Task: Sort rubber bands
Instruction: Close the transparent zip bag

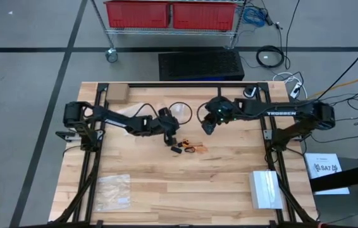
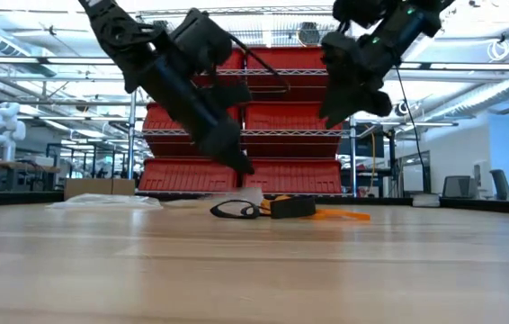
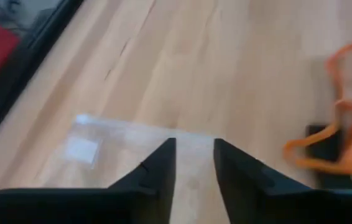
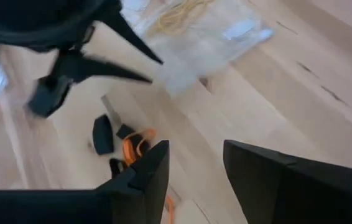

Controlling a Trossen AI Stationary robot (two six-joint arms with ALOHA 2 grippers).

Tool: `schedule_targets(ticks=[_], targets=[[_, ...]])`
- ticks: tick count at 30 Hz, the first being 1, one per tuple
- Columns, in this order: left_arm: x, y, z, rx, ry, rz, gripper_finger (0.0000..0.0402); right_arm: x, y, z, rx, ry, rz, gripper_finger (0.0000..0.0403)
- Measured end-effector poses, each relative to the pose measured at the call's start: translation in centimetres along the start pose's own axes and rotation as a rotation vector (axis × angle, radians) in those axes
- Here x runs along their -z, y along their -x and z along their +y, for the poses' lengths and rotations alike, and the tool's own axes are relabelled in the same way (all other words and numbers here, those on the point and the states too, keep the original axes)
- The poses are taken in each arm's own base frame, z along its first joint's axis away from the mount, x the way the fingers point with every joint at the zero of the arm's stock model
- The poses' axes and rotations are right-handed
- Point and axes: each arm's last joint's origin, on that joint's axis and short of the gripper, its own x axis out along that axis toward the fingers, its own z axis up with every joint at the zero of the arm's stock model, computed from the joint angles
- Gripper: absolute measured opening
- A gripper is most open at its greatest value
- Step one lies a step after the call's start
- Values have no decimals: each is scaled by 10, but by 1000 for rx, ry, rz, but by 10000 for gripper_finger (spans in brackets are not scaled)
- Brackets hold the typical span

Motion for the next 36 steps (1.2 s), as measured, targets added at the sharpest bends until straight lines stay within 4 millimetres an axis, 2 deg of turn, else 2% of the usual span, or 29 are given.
schedule_targets(ticks=[4,9,13,17,26,33,36], targets=[[-6,3,5,45,32,-48,156,-2,-24,2,-7,-51,-11,168],[-10,15,19,56,72,-86,180,-1,-63,2,-8,-90,-23,215],[1,30,35,23,107,-128,183,-2,-94,-2,-5,-127,-88,246],[13,49,48,65,192,-252,183,-2,-121,-9,-15,-166,-143,255],[37,75,61,217,340,-514,183,-1,-153,-26,86,-274,-235,225],[38,79,68,240,366,-567,183,-2,-183,-25,91,-280,-230,178],[38,79,70,239,367,-570,183,-4,-190,-24,105,-208,-234,139]])
